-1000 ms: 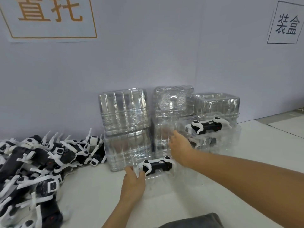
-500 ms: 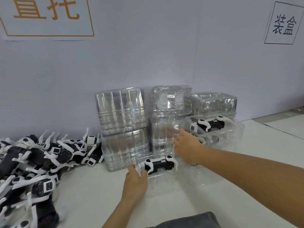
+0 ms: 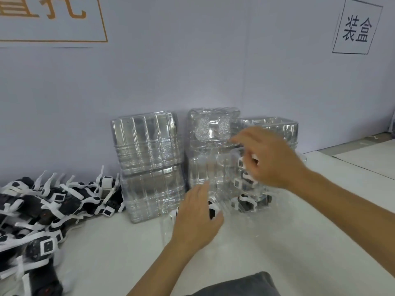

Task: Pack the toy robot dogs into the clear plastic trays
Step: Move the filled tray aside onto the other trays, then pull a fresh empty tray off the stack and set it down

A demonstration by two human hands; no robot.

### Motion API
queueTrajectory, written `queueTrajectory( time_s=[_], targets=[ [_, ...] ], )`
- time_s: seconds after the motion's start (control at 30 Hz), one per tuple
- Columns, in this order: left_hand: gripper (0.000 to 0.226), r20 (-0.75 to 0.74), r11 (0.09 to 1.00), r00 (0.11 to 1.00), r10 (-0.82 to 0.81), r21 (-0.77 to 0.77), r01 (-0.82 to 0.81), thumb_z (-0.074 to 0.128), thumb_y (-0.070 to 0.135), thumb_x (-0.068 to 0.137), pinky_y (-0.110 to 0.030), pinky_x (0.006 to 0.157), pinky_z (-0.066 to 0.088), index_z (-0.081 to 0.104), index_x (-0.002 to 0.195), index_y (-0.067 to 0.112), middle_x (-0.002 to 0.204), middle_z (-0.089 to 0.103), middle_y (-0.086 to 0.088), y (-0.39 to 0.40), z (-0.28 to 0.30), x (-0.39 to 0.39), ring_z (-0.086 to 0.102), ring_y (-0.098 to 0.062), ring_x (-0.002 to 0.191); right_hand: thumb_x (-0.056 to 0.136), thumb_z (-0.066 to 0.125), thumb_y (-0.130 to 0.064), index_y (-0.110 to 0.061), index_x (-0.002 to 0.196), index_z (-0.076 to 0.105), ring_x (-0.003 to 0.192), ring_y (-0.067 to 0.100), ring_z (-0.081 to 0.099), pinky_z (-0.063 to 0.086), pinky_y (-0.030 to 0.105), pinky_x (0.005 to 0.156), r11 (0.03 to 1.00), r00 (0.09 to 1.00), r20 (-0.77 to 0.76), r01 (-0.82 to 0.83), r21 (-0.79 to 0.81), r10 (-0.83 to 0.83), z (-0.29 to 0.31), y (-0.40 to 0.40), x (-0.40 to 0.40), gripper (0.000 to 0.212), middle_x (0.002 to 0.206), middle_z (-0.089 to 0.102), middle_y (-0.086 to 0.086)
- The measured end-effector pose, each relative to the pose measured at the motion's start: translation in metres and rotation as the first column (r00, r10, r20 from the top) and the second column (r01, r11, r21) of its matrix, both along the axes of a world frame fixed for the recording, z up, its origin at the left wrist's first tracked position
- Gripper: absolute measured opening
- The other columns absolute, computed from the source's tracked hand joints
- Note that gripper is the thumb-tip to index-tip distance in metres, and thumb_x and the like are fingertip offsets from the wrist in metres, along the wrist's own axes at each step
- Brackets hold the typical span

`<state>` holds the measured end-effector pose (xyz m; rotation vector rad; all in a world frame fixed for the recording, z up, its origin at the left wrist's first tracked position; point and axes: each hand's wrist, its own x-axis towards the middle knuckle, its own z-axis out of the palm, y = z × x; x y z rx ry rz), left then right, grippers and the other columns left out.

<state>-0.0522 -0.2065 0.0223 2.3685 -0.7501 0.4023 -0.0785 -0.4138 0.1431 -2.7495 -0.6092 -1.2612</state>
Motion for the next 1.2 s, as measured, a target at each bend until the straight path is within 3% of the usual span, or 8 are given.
queueTrajectory(
  time_s=[0.1, 0.17, 0.27, 0.33, 0.47, 0.57, 0.77, 1.2],
  targets=[
    [0.107, -0.127, 0.974, 0.991, -0.031, 0.221, 0.058, 0.061, 0.066, 0.087, -0.042, 0.124, 0.005, -0.001, 0.161, 0.020, 0.167, 0.010, -0.001, -0.031, 0.007, 0.003, 0.004, -0.023, 0.154, 0.086, 0.043, -0.016, -0.016, 0.120, 0.058, 0.096, 0.010, 0.051, 0.041, 0.016, 0.087, 0.887, 0.965, 0.238, -0.011, 0.461, -0.112, 0.000, -0.050, -0.018, 0.037, 0.112, 0.052, -0.001],
    [0.119, -0.213, 0.933, 0.977, 0.014, 0.355, 0.064, 0.062, 0.072, 0.082, -0.048, 0.123, -0.002, -0.007, 0.160, 0.016, 0.169, 0.003, -0.006, -0.047, 0.007, 0.004, -0.006, -0.030, 0.155, 0.087, 0.045, -0.015, -0.014, 0.122, 0.055, 0.085, 0.006, 0.049, 0.040, 0.012, 0.077, 0.621, 0.934, 0.223, -0.002, 0.784, -0.278, -0.016, -0.084, -0.024, 0.037, 0.112, 0.049, 0.000],
    [0.116, -0.215, 0.851, 0.973, 0.082, 0.523, 0.044, 0.059, 0.073, 0.084, -0.058, 0.121, -0.003, 0.001, 0.159, 0.007, 0.167, 0.009, -0.013, -0.062, 0.001, 0.004, -0.007, -0.038, 0.154, 0.092, 0.048, -0.028, -0.016, 0.118, 0.055, 0.086, 0.018, 0.050, 0.038, 0.033, 0.079, 0.132, 0.961, -0.172, 0.203, 0.970, -0.215, -0.058, -0.123, -0.025, 0.029, 0.108, 0.052, 0.006],
    [0.108, -0.161, 0.807, 0.982, 0.098, 0.590, 0.016, 0.057, 0.070, 0.087, -0.061, 0.120, -0.001, 0.011, 0.157, 0.003, 0.166, 0.013, -0.015, -0.068, -0.004, 0.004, -0.006, -0.039, 0.154, 0.101, 0.046, -0.037, -0.019, 0.123, 0.054, 0.097, 0.026, 0.050, 0.036, 0.038, 0.085, 0.026, 0.910, -0.414, 0.414, 0.910, 0.031, -0.087, -0.133, -0.022, 0.030, 0.114, 0.053, 0.009],
    [0.097, -0.101, 0.776, 0.991, 0.083, 0.631, 0.000, 0.051, 0.067, 0.092, -0.062, 0.120, 0.003, 0.020, 0.155, 0.001, 0.164, 0.019, -0.017, -0.076, -0.011, 0.009, -0.004, -0.037, 0.154, 0.104, 0.031, -0.056, -0.025, 0.136, 0.052, 0.120, 0.036, 0.052, 0.035, 0.047, 0.101, -0.053, 0.768, -0.557, 0.601, 0.798, 0.315, -0.124, -0.131, -0.017, 0.049, 0.130, 0.056, 0.007],
    [0.094, -0.094, 0.760, 0.993, 0.073, 0.650, 0.005, 0.050, 0.064, 0.094, -0.062, 0.120, 0.005, 0.020, 0.155, -0.001, 0.164, 0.019, -0.019, -0.079, -0.013, 0.012, -0.002, -0.035, 0.155, 0.104, 0.030, -0.055, -0.025, 0.138, 0.054, 0.115, 0.035, 0.057, 0.037, 0.047, 0.099, -0.042, 0.760, -0.539, 0.591, 0.805, 0.363, -0.134, -0.130, -0.012, 0.051, 0.130, 0.062, 0.007],
    [0.094, -0.075, 0.767, 0.996, 0.056, 0.641, 0.005, 0.049, 0.063, 0.095, -0.059, 0.120, 0.004, 0.018, 0.155, -0.002, 0.166, 0.014, -0.018, -0.084, -0.017, 0.009, 0.000, -0.029, 0.155, 0.105, 0.033, -0.052, -0.026, 0.124, 0.065, 0.099, 0.032, 0.065, 0.046, 0.041, 0.081, -0.063, 0.791, -0.502, 0.554, 0.830, 0.349, -0.135, -0.129, -0.014, 0.045, 0.114, 0.071, 0.009],
    [0.092, -0.141, 0.856, 0.989, -0.037, 0.506, 0.105, 0.057, 0.052, 0.096, -0.039, 0.125, 0.016, 0.015, 0.155, -0.005, 0.165, 0.016, -0.020, -0.144, -0.017, -0.008, 0.005, -0.029, 0.155, 0.105, 0.038, -0.046, -0.030, 0.109, 0.066, 0.092, 0.031, 0.065, 0.046, 0.039, 0.077, -0.110, 0.848, -0.469, 0.505, 0.856, 0.245, -0.141, -0.173, -0.033, 0.032, 0.113, 0.070, 0.008]
  ],
)
